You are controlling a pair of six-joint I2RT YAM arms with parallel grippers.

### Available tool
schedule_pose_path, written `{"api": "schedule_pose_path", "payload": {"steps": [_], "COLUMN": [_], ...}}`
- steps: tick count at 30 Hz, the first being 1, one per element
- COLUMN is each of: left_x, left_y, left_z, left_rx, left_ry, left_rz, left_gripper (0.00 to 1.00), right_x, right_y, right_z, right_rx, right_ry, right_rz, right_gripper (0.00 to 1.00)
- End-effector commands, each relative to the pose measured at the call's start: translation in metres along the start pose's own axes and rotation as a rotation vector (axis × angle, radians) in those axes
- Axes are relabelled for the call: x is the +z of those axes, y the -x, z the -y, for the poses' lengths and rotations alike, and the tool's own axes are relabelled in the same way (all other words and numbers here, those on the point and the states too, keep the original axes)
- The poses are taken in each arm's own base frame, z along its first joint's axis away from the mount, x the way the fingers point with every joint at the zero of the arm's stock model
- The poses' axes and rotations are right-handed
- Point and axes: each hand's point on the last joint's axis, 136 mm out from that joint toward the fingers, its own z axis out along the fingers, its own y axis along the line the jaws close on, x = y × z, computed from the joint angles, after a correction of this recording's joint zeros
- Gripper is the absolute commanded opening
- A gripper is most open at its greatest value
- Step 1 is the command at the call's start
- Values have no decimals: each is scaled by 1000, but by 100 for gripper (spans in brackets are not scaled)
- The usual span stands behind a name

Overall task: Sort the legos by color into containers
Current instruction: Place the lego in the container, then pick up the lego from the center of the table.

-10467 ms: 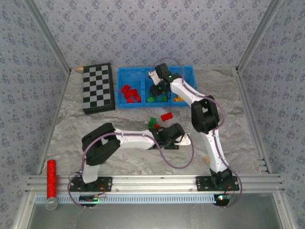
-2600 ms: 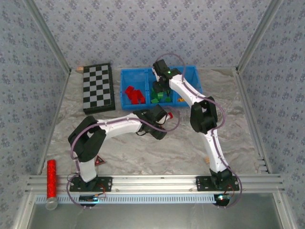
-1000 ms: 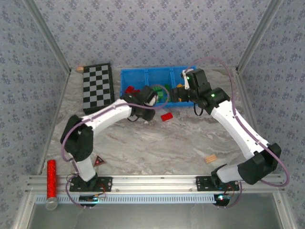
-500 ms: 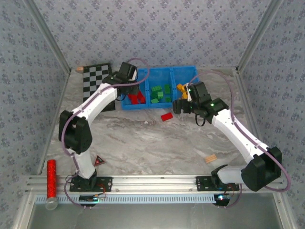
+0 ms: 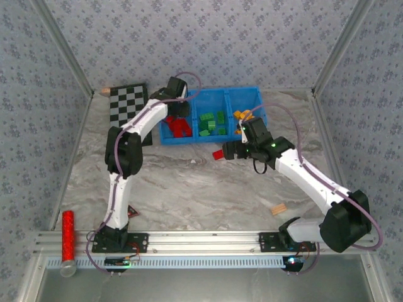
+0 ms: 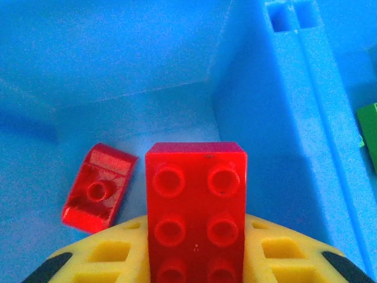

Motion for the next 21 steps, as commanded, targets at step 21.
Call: {"api": "schedule_pose_path", "payload": {"steps": [21], "left_x": [-46], "left_y": [38], "left_z": [7], "left_rx": [11], "left_ry": [-45], "left_rz": [79], "left_gripper": [52], "right_x": [9], "right_y": [5], "right_z": [-5], "right_rx": [-46], "right_ry": [-5], "right_rz": [-26], "right_gripper": [100]}}
